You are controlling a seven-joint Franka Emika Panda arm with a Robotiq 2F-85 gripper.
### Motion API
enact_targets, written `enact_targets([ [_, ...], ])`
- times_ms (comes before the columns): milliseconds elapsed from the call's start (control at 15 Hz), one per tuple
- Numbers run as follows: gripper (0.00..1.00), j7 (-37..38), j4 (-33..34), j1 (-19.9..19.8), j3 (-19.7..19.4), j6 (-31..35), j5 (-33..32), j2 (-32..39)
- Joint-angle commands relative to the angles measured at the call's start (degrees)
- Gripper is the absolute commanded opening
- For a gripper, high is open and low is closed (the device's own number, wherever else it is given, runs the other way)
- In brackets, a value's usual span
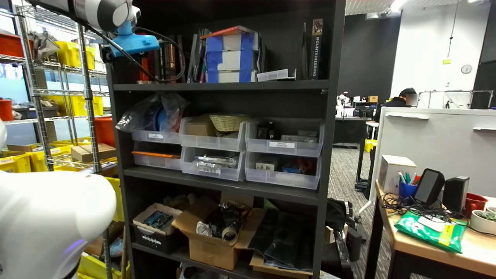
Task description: Remove the silver object from the top left and put it in the basket on the second shelf from the top
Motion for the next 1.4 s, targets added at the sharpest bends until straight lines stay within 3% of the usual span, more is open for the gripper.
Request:
enact_targets([
  [0, 1.00, -2.66, 1.53, 0.16, 0.15, 1.11, 2.59, 2.68],
  [1333, 1.00, -6.05, 7.92, -3.12, 2.89, 5.03, 3.65, 12.84],
])
